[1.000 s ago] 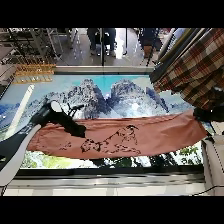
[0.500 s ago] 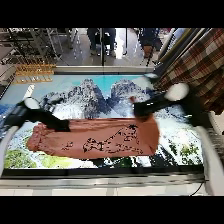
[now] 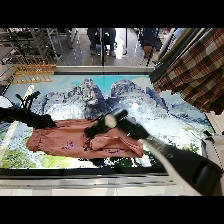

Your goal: Fold the clothes and pants, and hang the long-sleeved shirts on hangers.

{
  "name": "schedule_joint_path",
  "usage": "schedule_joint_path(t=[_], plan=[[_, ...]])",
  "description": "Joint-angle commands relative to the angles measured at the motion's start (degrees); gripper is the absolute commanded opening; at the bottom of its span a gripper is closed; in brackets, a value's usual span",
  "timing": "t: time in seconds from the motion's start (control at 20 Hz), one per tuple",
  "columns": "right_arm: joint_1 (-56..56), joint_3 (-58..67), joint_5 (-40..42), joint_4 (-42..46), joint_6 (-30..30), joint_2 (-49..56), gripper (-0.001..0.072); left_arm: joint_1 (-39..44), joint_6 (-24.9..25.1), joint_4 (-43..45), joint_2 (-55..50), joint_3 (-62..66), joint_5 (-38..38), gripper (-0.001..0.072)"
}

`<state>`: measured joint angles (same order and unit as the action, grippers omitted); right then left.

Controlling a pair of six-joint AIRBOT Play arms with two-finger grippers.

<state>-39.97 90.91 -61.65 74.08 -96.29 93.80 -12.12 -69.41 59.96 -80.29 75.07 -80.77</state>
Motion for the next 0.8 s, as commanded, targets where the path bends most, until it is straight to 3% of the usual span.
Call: schedule_joint_path(t=[0.0, 0.15, 0.3, 0.35, 0.5, 0.75], plan=[[14.2, 0.5, -10.9, 4.0, 3.3, -4.3, 0.0567, -0.5, -0.2, 0.0, -0.5, 0.0, -0.1, 0.0293], [33.1, -4.5, -15.8, -5.4, 9.6, -7.1, 0.0570, -0.5, -0.2, -0.1, -0.6, 0.0, 0.0, 0.0293], [44.2, -14.8, -14.1, -15.9, 17.1, -6.4, 0.0619, -0.5, -0.2, -3.1, -0.6, 0.0, 0.0, 0.0293], [45.2, -18.1, -12.4, -16.6, 19.5, -6.0, 0.0720, -0.5, -0.2, -5.0, -0.6, 0.0, 0.0, 0.0293], [45.0, -23.3, -9.1, -18.4, 26.0, -2.6, 0.0715, -0.5, -0.2, -7.6, -0.6, 0.0, 0.0, 0.0292], [43.5, -23.3, -9.6, -30.8, 35.2, 5.2, 0.0714, -0.2, -0.2, -7.6, -0.6, 0.0, 0.0, 0.0292]])
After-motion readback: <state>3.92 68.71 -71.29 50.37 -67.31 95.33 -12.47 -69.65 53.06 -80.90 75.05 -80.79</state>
